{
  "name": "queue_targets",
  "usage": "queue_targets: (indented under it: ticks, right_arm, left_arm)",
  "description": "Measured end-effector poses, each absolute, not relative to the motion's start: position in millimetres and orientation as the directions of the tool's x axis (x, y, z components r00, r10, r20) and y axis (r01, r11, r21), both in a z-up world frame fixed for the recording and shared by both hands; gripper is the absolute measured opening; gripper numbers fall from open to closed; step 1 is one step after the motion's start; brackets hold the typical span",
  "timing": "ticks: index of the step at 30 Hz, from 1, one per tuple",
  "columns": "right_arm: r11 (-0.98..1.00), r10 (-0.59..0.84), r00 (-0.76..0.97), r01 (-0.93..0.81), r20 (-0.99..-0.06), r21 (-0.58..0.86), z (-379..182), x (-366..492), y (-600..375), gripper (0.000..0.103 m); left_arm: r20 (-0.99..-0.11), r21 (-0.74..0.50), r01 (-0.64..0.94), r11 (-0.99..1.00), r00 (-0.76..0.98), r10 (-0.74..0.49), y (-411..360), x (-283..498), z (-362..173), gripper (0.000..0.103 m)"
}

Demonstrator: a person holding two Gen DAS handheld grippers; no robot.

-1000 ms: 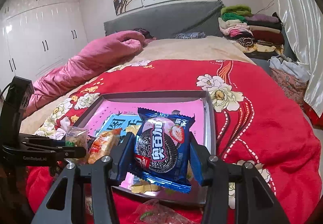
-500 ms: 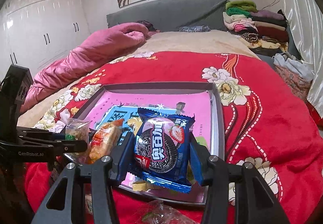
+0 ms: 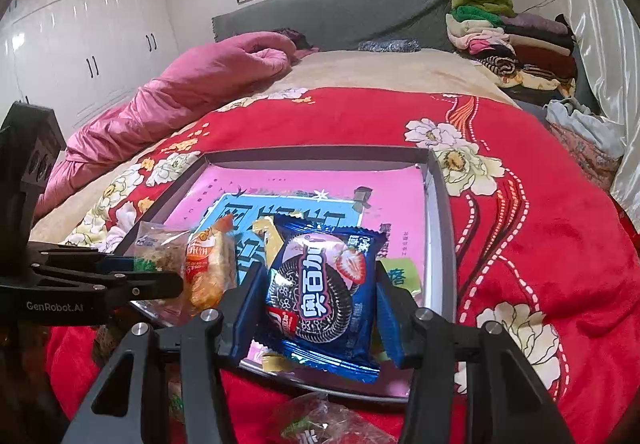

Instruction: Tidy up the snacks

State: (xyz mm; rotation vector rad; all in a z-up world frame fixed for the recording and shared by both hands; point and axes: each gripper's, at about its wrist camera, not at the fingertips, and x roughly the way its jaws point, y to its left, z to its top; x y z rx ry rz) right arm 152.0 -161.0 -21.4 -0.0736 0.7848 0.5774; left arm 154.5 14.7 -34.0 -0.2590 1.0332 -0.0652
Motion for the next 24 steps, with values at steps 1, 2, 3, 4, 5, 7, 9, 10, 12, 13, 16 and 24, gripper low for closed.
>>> queue_targets:
  ticks: [1,2,3,4,5,7,9,10,12,13,16,24]
  right_arm:
    - [0.843,0.463,0.562,-0.518,-0.685,0.144,-21.6,151.9,-159.9,0.052]
    - [0.842,0.463,0.564,-0.521,-0.684,0.141,-21.5,150.9,-159.3,0.052]
    - [0.838,0.469,0.562,-0.526,-0.681,0.143,-21.2,150.3,-159.0,0.052]
    - [0.838,0.469,0.564,-0.527,-0.680,0.141,-21.0,149.7,-158.5,0.052]
    - [0.839,0.466,0.567,-0.528,-0.679,0.135,-20.8,148.9,-157.9,0.052]
    - [0.838,0.467,0.567,-0.528,-0.679,0.135,-20.7,148.7,-158.0,0.052]
    - [0.838,0.467,0.566,-0.528,-0.679,0.136,-20.6,148.6,-157.4,0.052]
    - [0.838,0.468,0.565,-0.529,-0.680,0.136,-20.5,148.8,-157.5,0.052]
    - [0.834,0.472,0.560,-0.534,-0.681,0.139,-20.7,148.5,-157.1,0.052]
    - [0.832,0.474,0.557,-0.538,-0.682,0.139,-20.8,147.9,-156.3,0.052]
    - [0.823,0.481,0.548,-0.552,-0.685,0.136,-21.4,146.0,-152.9,0.052]
    - [0.814,0.489,0.542,-0.566,-0.683,0.134,-21.1,143.0,-150.6,0.052]
  left_arm:
    - [-0.841,-0.243,-0.067,0.968,0.511,-0.176,13.7,155.1,-34.2,0.040]
    - [-0.842,-0.243,-0.066,0.968,0.509,-0.176,12.8,155.6,-34.5,0.040]
    - [-0.843,-0.243,-0.067,0.968,0.509,-0.176,12.4,155.7,-34.9,0.040]
    - [-0.843,-0.244,-0.067,0.968,0.508,-0.178,12.0,155.8,-35.1,0.040]
    - [-0.843,-0.244,-0.066,0.968,0.507,-0.178,11.7,155.7,-35.4,0.040]
    - [-0.844,-0.243,-0.066,0.968,0.506,-0.177,10.9,155.6,-35.9,0.040]
    - [-0.845,-0.243,-0.066,0.968,0.505,-0.177,10.8,155.6,-36.1,0.040]
    - [-0.845,-0.242,-0.066,0.968,0.504,-0.177,11.0,155.6,-36.0,0.040]
    - [-0.847,-0.242,-0.068,0.968,0.502,-0.177,11.2,155.2,-36.2,0.041]
    - [-0.847,-0.243,-0.069,0.967,0.502,-0.177,11.4,155.0,-36.1,0.041]
    - [-0.848,-0.244,-0.073,0.967,0.500,-0.176,11.7,154.5,-36.3,0.041]
    - [-0.854,-0.237,-0.083,0.968,0.492,-0.167,13.4,154.3,-37.3,0.041]
